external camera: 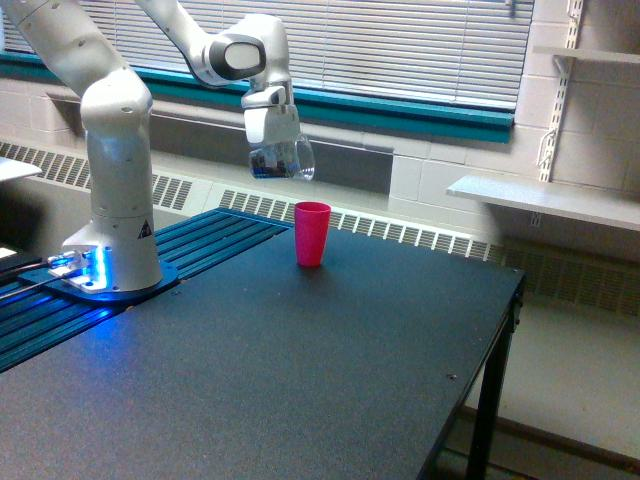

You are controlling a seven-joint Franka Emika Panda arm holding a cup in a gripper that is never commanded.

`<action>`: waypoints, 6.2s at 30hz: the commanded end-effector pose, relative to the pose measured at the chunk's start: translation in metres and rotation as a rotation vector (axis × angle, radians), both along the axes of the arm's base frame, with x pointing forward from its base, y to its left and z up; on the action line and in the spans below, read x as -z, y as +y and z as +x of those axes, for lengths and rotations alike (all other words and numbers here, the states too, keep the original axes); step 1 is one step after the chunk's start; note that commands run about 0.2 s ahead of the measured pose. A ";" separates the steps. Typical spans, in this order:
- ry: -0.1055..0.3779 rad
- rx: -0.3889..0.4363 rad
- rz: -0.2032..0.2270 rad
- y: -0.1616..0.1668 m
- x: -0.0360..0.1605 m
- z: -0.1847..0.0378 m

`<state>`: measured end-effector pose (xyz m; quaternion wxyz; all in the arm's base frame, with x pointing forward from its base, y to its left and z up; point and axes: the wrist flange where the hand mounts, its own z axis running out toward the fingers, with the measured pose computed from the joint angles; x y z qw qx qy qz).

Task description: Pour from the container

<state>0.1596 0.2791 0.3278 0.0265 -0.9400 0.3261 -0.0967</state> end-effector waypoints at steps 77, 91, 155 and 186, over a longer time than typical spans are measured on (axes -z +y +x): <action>0.053 -0.013 0.044 0.034 0.014 0.035; 0.057 -0.001 0.064 0.035 0.014 0.023; 0.216 -0.059 0.014 0.017 0.030 0.020; 0.266 -0.090 -0.002 0.019 0.037 0.035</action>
